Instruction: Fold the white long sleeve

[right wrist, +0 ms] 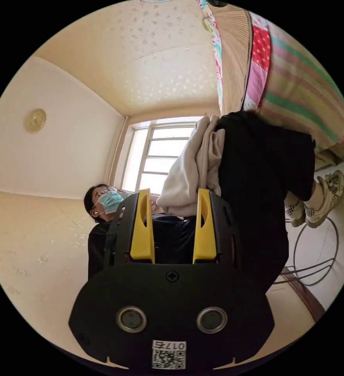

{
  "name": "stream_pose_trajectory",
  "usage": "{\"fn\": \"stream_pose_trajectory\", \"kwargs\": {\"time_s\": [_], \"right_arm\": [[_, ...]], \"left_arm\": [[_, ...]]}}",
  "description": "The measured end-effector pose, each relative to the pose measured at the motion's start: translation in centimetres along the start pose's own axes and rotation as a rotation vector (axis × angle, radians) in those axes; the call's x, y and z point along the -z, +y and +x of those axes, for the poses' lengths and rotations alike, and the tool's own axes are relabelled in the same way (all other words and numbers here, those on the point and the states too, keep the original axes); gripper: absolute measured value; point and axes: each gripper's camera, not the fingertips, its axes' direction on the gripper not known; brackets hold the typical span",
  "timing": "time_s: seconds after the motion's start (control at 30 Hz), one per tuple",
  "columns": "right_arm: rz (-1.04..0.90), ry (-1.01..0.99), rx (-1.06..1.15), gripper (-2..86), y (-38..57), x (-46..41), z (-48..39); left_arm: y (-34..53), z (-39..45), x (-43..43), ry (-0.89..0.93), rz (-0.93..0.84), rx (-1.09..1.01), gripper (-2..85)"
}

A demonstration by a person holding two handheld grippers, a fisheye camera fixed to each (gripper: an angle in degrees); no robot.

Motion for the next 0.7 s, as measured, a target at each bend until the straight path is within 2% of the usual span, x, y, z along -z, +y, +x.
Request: {"fn": "stream_pose_trajectory", "kwargs": {"time_s": [0.1,0.13,0.23,0.4,0.47,0.6,0.7], "right_arm": [[0.007,0.178,-0.162,18.9,1.8,3.1,1.7],[-0.006,0.169,-0.185,20.2,2.1,3.2,2.4],[-0.053,-0.050,-0.145,22.8,1.1,0.5,3.6],[-0.165,-0.269,-0.058,24.2,-1.6,-8.3,4.6],[-0.126,-0.322,-0.002,22.8,-2.5,-10.5,4.1],[-0.002,-0.271,0.046,16.3,-3.4,-12.2,2.6],[0.044,-0.134,0.130,10.3,-4.6,-12.7,-0.2]], "left_arm": [[-0.2,0.6,-1.5,-0.058,0.011,-0.010,9.2],[0.0,0.8,-1.7,-0.067,0.010,-0.010,9.2],[1.1,1.1,-2.6,-0.109,0.009,-0.002,9.0],[2.6,2.0,-4.3,-0.188,-0.033,0.012,9.2],[3.0,2.4,-4.5,-0.196,-0.035,0.001,9.1],[3.9,3.8,-3.3,-0.202,0.009,-0.042,8.8],[4.3,5.0,-3.6,-0.214,0.004,-0.103,8.6]]}}
